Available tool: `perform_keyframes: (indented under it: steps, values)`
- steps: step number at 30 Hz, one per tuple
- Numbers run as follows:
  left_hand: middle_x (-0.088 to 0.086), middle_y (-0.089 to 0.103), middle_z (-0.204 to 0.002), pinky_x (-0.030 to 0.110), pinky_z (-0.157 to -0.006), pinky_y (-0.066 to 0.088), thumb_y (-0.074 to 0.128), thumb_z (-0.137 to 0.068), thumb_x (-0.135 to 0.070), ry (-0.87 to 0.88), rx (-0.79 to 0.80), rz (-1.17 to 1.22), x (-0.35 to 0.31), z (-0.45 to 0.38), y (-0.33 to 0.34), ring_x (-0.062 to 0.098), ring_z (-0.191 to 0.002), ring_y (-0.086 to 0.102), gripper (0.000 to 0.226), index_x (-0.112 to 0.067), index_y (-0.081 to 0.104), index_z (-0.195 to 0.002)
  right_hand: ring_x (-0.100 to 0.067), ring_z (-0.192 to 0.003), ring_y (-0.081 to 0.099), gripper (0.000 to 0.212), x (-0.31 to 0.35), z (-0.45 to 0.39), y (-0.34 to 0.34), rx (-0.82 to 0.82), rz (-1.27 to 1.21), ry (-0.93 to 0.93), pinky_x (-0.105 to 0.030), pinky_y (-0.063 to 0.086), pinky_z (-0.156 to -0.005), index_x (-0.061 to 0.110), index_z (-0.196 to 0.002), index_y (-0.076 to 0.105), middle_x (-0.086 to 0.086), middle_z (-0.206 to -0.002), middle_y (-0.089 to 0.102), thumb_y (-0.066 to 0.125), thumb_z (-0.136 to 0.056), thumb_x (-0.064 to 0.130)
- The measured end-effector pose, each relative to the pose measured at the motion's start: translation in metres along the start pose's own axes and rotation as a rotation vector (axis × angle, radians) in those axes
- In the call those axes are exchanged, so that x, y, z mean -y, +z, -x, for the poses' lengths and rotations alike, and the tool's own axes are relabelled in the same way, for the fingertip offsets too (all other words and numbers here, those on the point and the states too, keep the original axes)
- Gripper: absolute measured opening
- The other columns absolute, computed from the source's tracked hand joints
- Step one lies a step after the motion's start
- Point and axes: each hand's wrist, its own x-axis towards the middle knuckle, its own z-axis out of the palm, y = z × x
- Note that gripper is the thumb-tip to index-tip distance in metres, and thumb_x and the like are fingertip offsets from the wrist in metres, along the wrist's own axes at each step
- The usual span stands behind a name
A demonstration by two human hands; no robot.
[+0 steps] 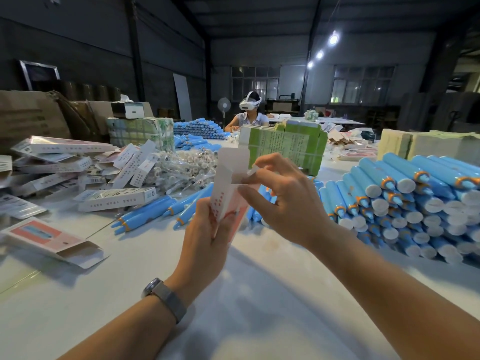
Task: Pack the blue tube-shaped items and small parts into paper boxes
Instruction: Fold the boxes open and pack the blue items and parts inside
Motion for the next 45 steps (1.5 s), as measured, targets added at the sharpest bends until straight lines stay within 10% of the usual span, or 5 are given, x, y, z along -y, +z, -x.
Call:
perform_keyframes:
  steps: [10,13,18,26,45]
  values:
    - [-0.001,0.056,-0.094,0.026,-0.068,0.042,0.049,-0.095,-0.037,-0.030,-0.355,-0.047,0.022,-0.034,-0.040,0.012,-0.082,0.053,0.024,-0.020,0.034,-0.104,-0.004,-0.066,0.055,0.021,0.016,-0.047,0.098,-0.229,-0.531,0.218,-0.020,0.045,-0.060,0.035,-0.104,0.055,0.015,-0.079,0.058,0.055,-0.085,0.028]
    - [-0.003,0.058,-0.096,0.035,-0.074,0.045,0.056,-0.100,-0.031,-0.153,-0.502,-0.028,0.037,-0.044,-0.058,0.017,-0.087,0.055,0.022,-0.020,0.037,-0.105,-0.011,-0.069,0.059,0.018,0.004,-0.078,0.151,0.010,-0.394,0.386,-0.033,0.052,-0.068,0.024,-0.102,0.063,0.012,-0.073,0.059,0.056,-0.087,0.018]
    - [0.000,0.057,-0.110,0.006,-0.069,0.040,0.054,-0.101,-0.024,-0.218,-0.552,-0.010,0.048,-0.044,-0.067,0.022,-0.099,0.058,0.019,-0.023,0.036,-0.108,-0.032,-0.127,0.046,0.045,-0.021,-0.117,0.216,0.600,0.182,0.364,-0.043,0.046,-0.095,0.018,-0.139,0.044,-0.008,-0.138,0.052,0.051,-0.094,0.020]
    - [-0.004,0.056,-0.110,0.001,-0.068,0.039,0.053,-0.102,-0.024,-0.277,-0.563,0.038,0.053,-0.043,-0.068,0.017,-0.102,0.056,0.018,-0.030,0.037,-0.104,-0.035,-0.123,0.051,0.039,-0.042,-0.168,0.270,0.627,0.307,0.360,-0.048,0.046,-0.101,0.021,-0.135,0.049,-0.013,-0.135,0.053,0.044,-0.098,0.011]
    - [-0.014,0.055,-0.098,0.009,-0.067,0.044,0.052,-0.102,-0.022,-0.116,-0.382,0.045,0.040,-0.038,-0.056,-0.008,-0.085,0.056,0.018,-0.028,0.036,-0.101,-0.002,-0.065,0.062,0.024,-0.018,-0.142,0.139,-0.144,-0.540,0.458,-0.028,0.054,-0.073,0.020,-0.096,0.070,0.003,-0.086,0.070,0.070,-0.078,0.005]
